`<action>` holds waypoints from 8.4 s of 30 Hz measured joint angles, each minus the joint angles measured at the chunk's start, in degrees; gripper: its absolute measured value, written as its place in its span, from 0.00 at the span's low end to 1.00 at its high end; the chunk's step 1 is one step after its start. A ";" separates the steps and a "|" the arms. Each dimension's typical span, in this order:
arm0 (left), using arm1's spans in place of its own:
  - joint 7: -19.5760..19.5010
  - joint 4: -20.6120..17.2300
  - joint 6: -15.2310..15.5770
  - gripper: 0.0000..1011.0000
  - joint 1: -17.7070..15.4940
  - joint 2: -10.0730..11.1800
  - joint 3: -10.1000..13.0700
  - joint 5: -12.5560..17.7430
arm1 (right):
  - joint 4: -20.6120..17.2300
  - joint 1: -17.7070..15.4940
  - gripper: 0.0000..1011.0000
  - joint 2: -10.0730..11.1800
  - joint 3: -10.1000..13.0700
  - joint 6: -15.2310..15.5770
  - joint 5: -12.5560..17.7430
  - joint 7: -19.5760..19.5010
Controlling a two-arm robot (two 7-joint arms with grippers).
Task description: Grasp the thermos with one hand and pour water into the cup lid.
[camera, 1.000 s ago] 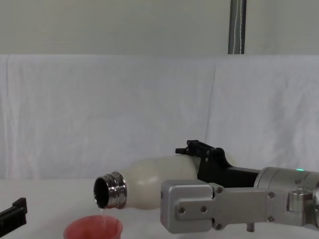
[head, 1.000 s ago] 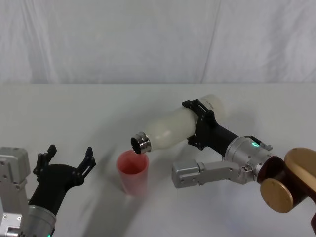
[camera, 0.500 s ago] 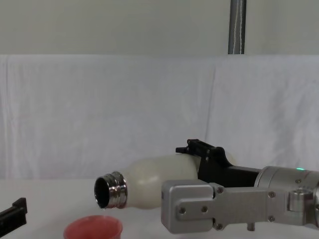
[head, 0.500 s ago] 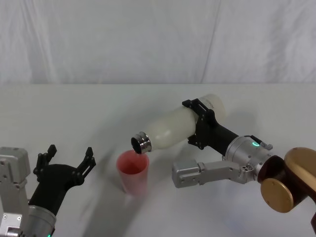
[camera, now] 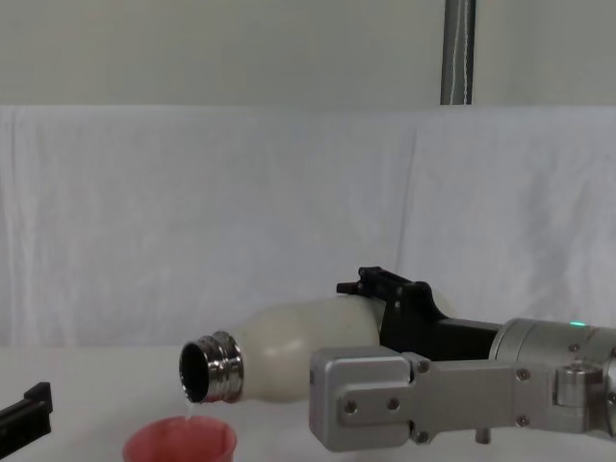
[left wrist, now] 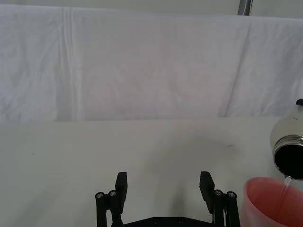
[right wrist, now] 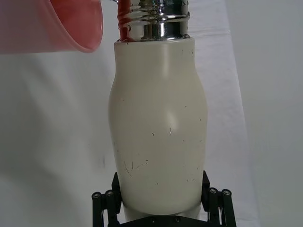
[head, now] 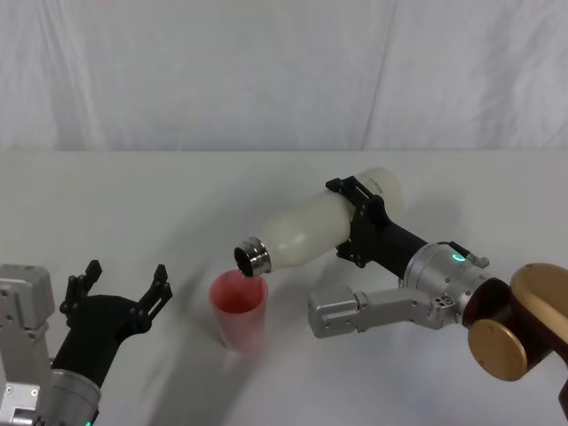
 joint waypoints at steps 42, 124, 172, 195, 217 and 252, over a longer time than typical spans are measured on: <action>0.00 0.00 0.00 0.99 0.00 0.00 0.00 0.00 | -0.52 0.26 0.94 -0.11 -0.55 -0.10 -0.28 -0.05; 0.00 0.00 0.00 0.99 0.00 0.00 0.00 0.00 | -0.04 0.13 0.94 0.11 -0.53 -0.38 -0.27 -0.19; 0.00 0.00 0.00 0.99 0.00 0.00 0.00 0.00 | -3.53 -8.06 0.94 -4.01 16.07 -3.90 35.60 10.53; 0.00 0.00 0.00 0.99 0.00 0.00 0.00 0.00 | -10.49 -17.35 0.94 -4.69 28.33 5.71 60.19 13.81; 0.00 0.00 0.00 0.99 0.00 0.00 0.00 0.00 | -8.89 -21.11 0.94 -7.27 32.25 5.55 66.38 9.03; 0.00 0.00 0.00 0.99 0.00 0.00 0.00 0.00 | 11.84 -7.73 0.94 -10.57 32.35 0.14 62.81 8.13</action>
